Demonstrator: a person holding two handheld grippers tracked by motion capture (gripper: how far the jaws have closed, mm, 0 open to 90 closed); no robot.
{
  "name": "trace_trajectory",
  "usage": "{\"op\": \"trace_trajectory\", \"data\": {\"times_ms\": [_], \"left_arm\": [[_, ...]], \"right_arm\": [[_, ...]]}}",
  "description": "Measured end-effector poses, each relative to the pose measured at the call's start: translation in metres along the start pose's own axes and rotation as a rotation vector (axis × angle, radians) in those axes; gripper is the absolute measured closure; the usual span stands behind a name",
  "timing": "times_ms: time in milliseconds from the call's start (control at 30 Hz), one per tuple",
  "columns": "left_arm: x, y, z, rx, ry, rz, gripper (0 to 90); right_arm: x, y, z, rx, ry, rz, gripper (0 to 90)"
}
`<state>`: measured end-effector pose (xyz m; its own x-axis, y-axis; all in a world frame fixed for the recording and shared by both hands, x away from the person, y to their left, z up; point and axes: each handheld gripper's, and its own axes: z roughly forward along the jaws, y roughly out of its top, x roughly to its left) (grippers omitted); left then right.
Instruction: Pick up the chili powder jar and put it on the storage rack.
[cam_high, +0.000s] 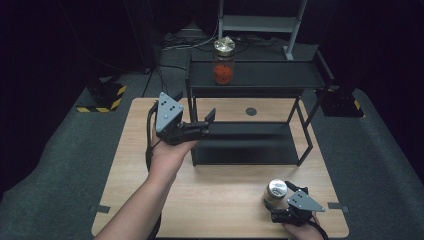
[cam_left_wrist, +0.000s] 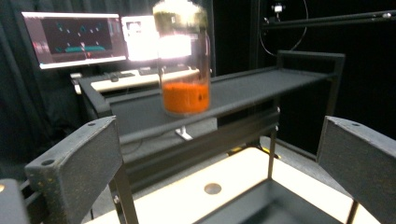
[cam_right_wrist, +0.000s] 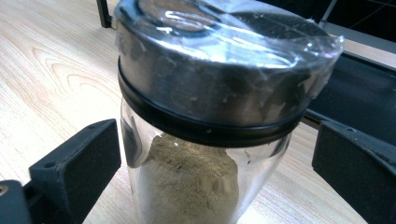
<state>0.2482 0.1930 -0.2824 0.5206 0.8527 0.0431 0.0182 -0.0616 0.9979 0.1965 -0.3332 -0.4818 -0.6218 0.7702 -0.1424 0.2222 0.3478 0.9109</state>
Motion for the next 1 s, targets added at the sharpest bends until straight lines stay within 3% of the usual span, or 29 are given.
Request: {"op": "trace_trajectory", "data": {"times_ms": [633,1000], "left_arm": [[-0.002,-0.081,-0.021,0.115,-0.002,-0.023,0.3],[-0.009,-0.13,-0.029,0.21,-0.009,0.03,0.3]], "right_arm": [[0.001,0.001,0.0,0.003,-0.003,-0.007,0.2],[0.002,0.001,0.001,0.005,-0.002,-0.013,0.2]]}}
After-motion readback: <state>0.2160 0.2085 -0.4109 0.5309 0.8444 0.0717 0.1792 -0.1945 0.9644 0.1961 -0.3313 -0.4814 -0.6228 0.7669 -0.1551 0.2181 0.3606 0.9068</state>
